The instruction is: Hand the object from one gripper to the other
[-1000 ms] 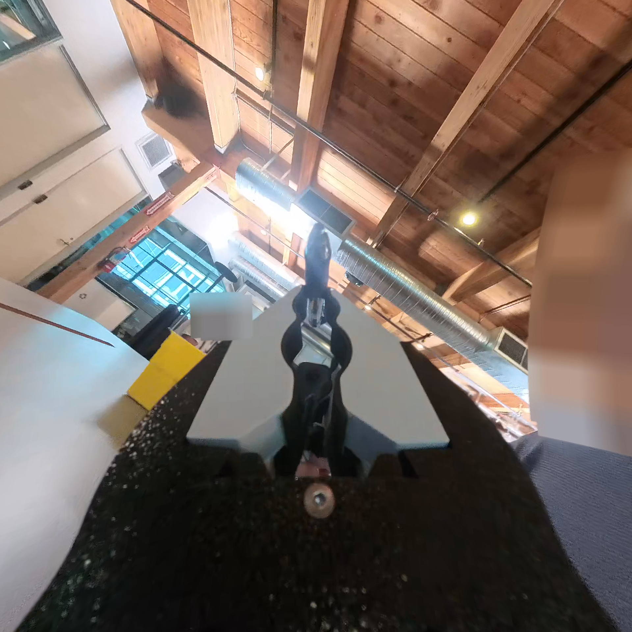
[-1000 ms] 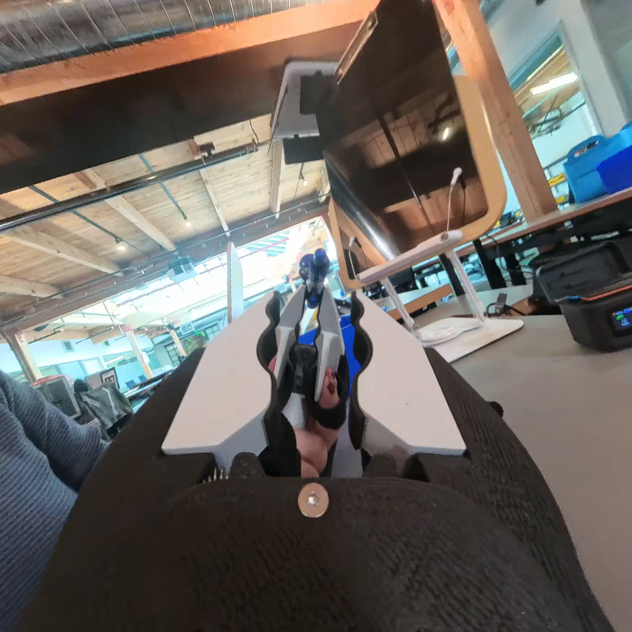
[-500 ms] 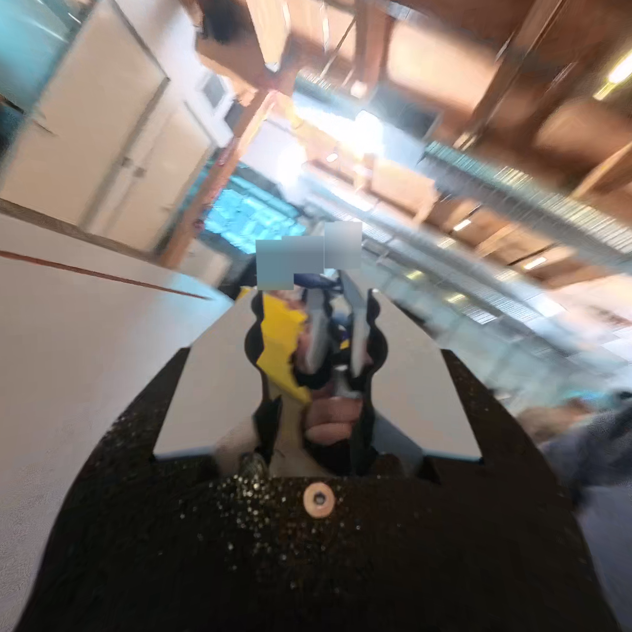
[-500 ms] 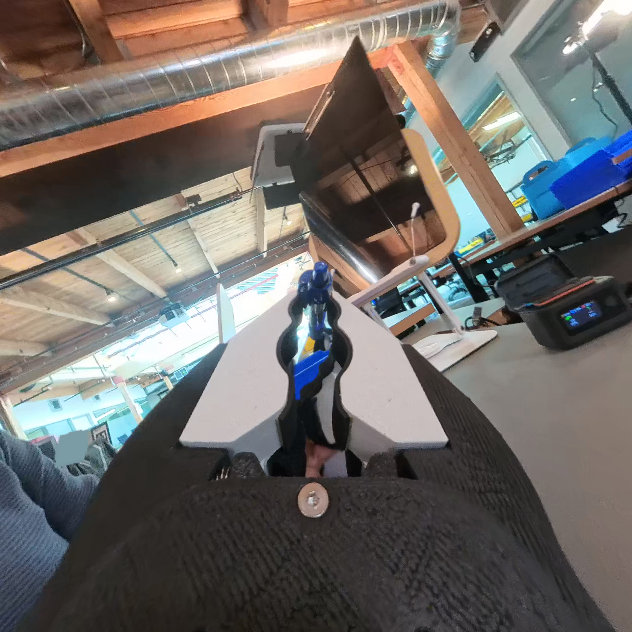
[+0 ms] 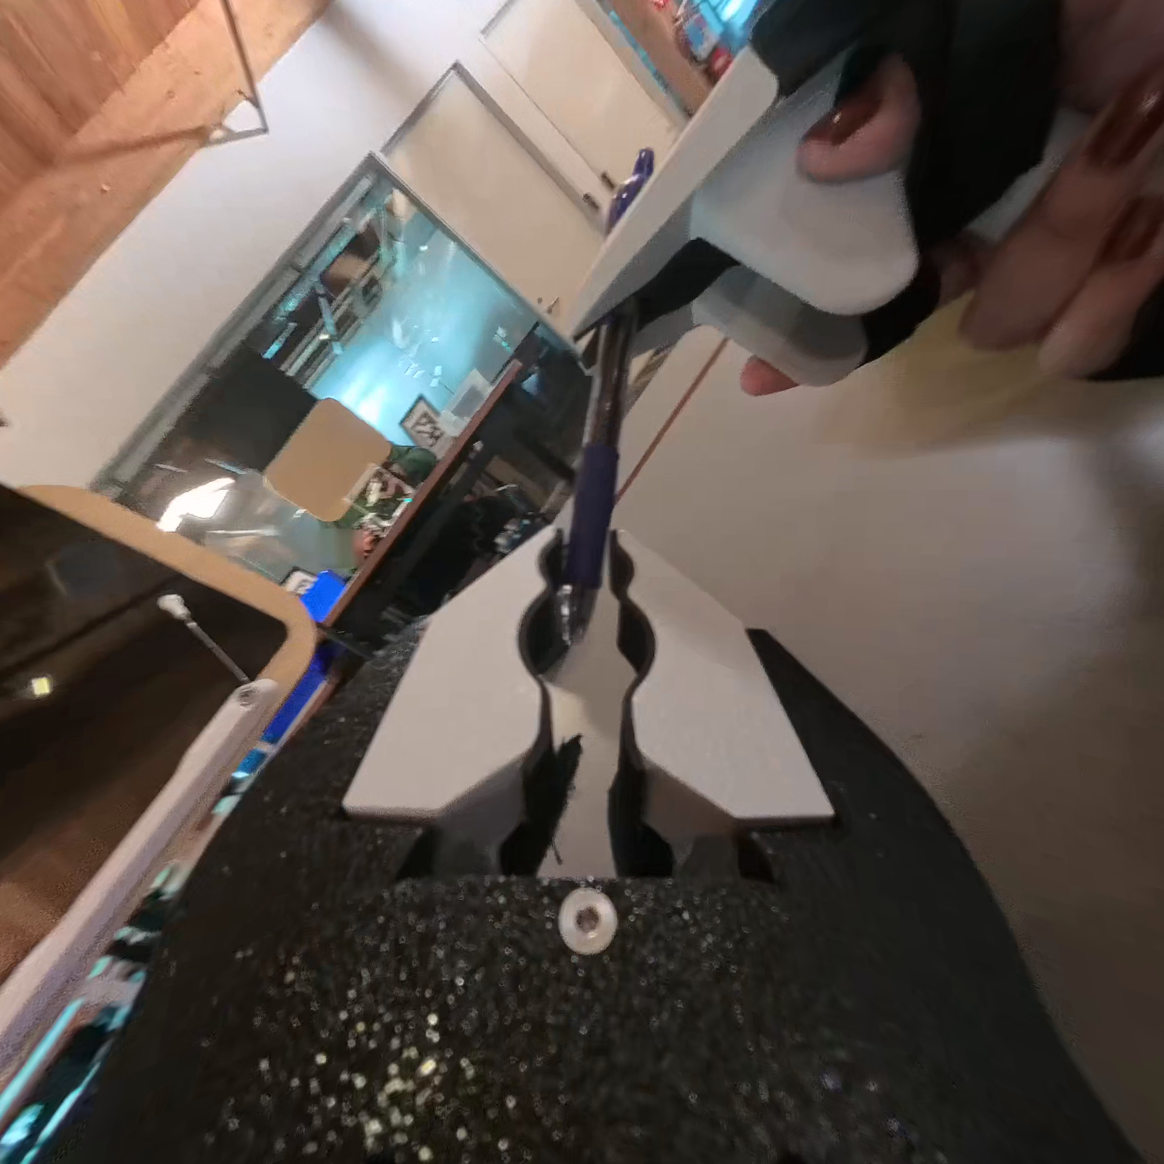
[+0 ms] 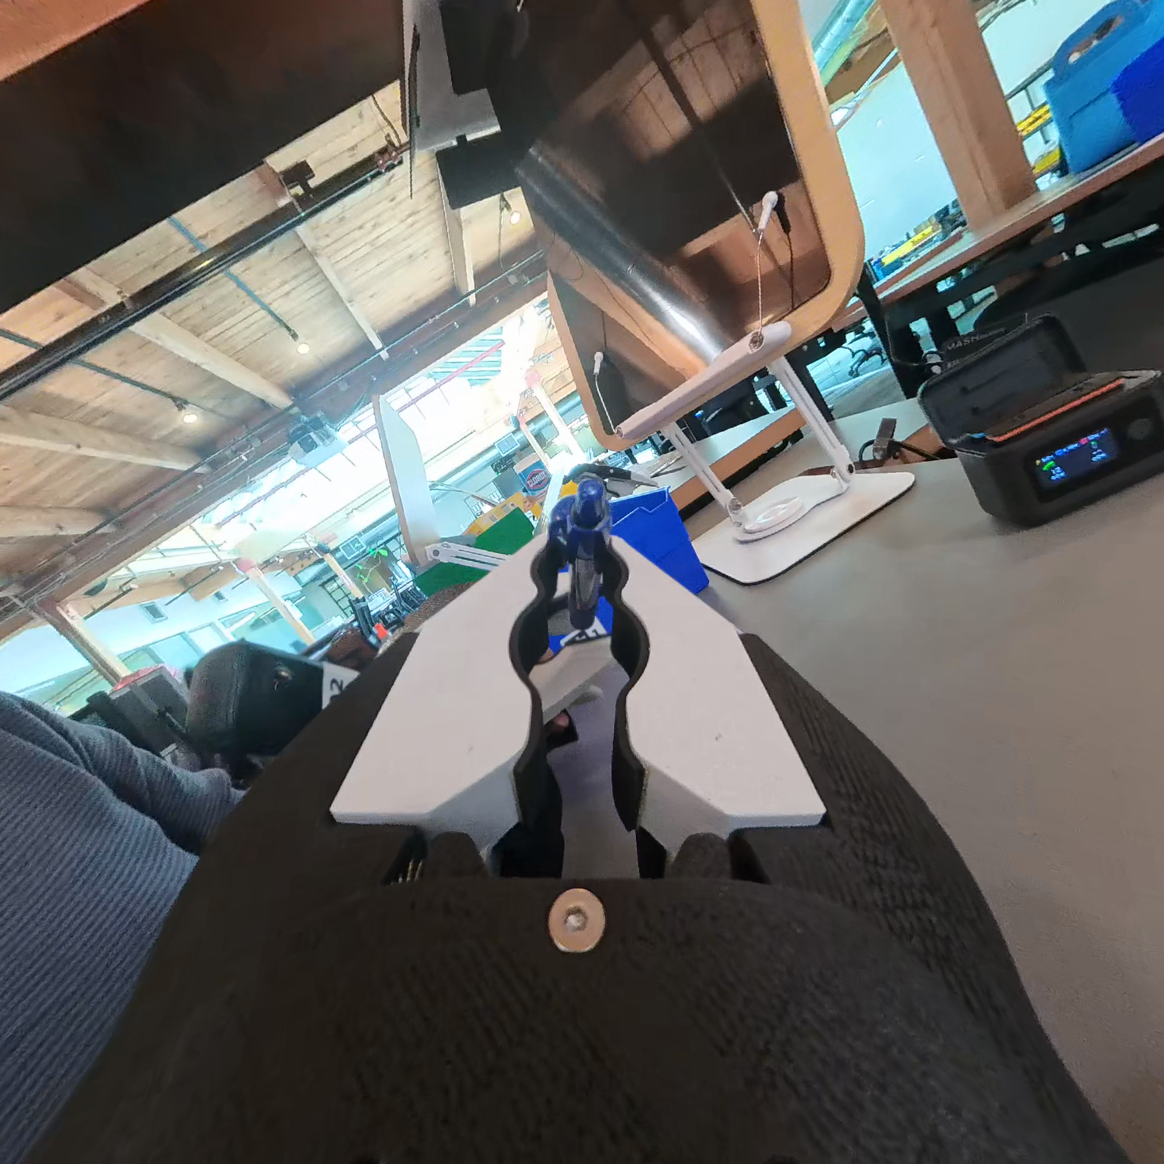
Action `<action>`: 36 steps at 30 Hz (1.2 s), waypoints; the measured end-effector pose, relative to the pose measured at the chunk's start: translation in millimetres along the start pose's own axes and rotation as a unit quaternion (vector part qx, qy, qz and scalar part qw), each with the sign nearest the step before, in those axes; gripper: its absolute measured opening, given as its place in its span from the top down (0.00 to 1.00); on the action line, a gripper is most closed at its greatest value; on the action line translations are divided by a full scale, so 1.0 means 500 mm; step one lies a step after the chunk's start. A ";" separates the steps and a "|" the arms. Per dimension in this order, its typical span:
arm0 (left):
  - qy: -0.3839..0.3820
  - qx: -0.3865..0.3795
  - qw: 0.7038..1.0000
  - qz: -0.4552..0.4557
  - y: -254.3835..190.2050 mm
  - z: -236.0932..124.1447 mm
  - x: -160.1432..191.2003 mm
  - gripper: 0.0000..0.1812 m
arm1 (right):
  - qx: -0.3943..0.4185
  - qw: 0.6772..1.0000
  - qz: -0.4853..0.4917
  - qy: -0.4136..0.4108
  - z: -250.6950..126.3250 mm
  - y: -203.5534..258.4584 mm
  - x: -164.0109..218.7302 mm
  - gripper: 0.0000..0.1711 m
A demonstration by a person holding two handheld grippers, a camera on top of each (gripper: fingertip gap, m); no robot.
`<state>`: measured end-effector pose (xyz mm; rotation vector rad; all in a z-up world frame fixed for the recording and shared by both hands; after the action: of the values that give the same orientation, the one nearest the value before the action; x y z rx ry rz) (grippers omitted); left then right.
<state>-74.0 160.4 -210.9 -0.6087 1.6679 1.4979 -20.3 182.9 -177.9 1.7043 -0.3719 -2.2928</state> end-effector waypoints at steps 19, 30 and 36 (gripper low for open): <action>-0.011 0.606 0.377 -0.700 -0.096 -0.092 -0.128 0.95 | -0.211 0.976 0.017 -0.060 -0.009 0.114 -0.021 0.93; -0.013 0.341 0.714 -0.611 -0.064 -0.001 -0.049 0.54 | -0.033 0.998 -0.028 -0.052 -0.004 0.024 -0.023 0.95; 0.042 0.059 0.976 -0.206 -0.030 0.012 0.003 0.61 | 0.035 0.997 -0.034 -0.059 0.004 0.011 -0.011 0.96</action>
<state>-61.5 163.9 -221.2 -0.9004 1.5620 1.0799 -20.6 180.0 -170.4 1.6429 -0.4305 -2.4632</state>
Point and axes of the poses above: each gripper's, where its closed fingertips meet, z out along the fingers, x out of its underside, y = z × x across the jaws, the point moved 2 cm from there along -z, back along the fingers, and after that the axes turned 13 degrees about -z, right-handed, at the moved point
